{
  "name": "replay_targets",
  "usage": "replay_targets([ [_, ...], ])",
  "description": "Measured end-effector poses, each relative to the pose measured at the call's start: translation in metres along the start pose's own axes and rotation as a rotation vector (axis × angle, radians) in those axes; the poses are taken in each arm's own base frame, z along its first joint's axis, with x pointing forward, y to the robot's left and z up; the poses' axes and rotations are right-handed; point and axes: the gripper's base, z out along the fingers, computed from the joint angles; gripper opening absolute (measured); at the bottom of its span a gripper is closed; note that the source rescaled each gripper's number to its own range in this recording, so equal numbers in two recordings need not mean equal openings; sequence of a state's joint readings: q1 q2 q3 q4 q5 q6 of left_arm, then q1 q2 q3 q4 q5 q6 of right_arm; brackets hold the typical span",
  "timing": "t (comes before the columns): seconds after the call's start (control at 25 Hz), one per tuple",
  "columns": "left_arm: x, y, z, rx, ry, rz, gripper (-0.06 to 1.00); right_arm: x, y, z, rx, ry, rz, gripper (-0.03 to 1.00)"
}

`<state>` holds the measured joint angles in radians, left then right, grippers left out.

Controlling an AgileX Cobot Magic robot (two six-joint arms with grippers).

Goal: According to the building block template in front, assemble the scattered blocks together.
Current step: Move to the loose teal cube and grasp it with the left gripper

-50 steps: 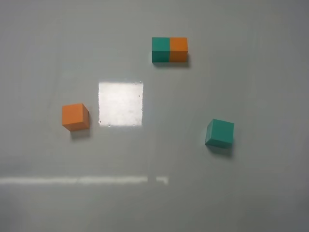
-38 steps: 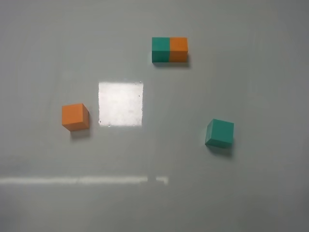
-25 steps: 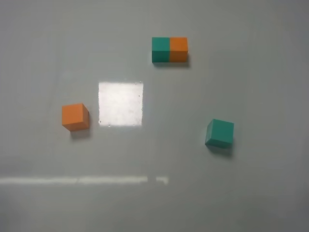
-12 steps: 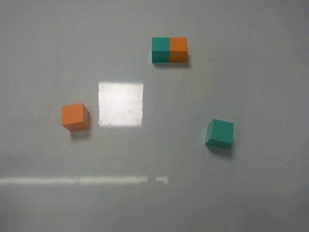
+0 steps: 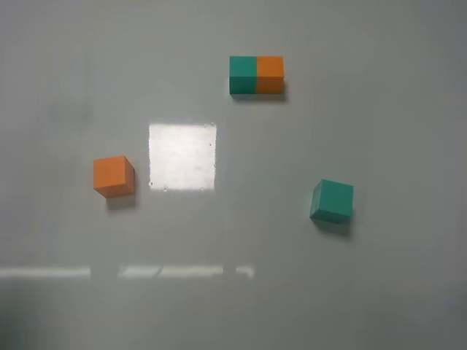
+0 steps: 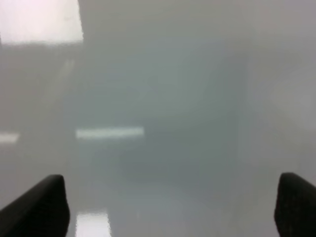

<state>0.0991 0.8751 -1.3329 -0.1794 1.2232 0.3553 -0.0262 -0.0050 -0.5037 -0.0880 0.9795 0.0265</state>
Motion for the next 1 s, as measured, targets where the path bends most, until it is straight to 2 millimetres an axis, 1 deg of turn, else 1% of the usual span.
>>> replay_targets([
  [0.08, -0.026, 0.003, 0.016, 0.070, -0.006, 0.019, 0.98, 0.000, 0.000, 0.000, 0.000, 0.000, 0.000, 1.00],
  [0.12, -0.038, 0.002, 0.022, 0.102, -0.014, 0.038, 0.98, 0.000, 0.000, 0.000, 0.000, 0.000, 0.000, 1.00],
  [0.2, -0.056, -0.004, 0.043, 0.145, 0.016, 0.100, 0.99, 0.000, 0.000, 0.000, 0.000, 0.000, 0.000, 1.00],
  [0.32, -0.076, -0.031, 0.071, 0.117, 0.075, 0.274, 0.99, 0.000, 0.000, 0.000, 0.000, 0.000, 0.000, 1.00],
  [0.4, -0.084, -0.062, 0.086, 0.093, 0.095, 0.417, 0.99, 0.000, 0.000, 0.000, 0.000, 0.000, 0.000, 1.00],
  [0.48, -0.090, -0.093, 0.102, 0.078, 0.107, 0.549, 0.99, 0.000, 0.000, 0.000, 0.000, 0.000, 0.000, 1.00],
  [0.52, -0.091, -0.108, 0.106, 0.081, 0.103, 0.610, 0.99, 0.000, 0.000, 0.000, 0.000, 0.000, 0.000, 1.00],
  [0.64, -0.096, -0.151, 0.122, 0.118, 0.102, 0.734, 0.99, 0.000, 0.000, 0.000, 0.000, 0.000, 0.000, 1.00],
  [0.72, -0.100, -0.174, 0.125, 0.152, 0.082, 0.802, 0.99, 0.000, 0.000, 0.000, 0.000, 0.000, 0.000, 1.00],
  [0.8, -0.102, -0.195, 0.129, 0.186, 0.067, 0.875, 0.99, 0.000, 0.000, 0.000, 0.000, 0.000, 0.000, 1.00],
  [0.88, -0.101, -0.213, 0.130, 0.240, 0.055, 0.921, 0.99, 0.000, 0.000, 0.000, 0.000, 0.000, 0.000, 0.94],
  [0.92, -0.100, -0.220, 0.133, 0.266, 0.058, 0.941, 0.99, 0.000, 0.000, 0.000, 0.000, 0.000, 0.000, 0.89],
  [1.0, -0.095, -0.234, 0.136, 0.335, 0.066, 0.980, 0.99, 0.000, 0.000, 0.000, 0.000, 0.000, 0.000, 0.85],
])
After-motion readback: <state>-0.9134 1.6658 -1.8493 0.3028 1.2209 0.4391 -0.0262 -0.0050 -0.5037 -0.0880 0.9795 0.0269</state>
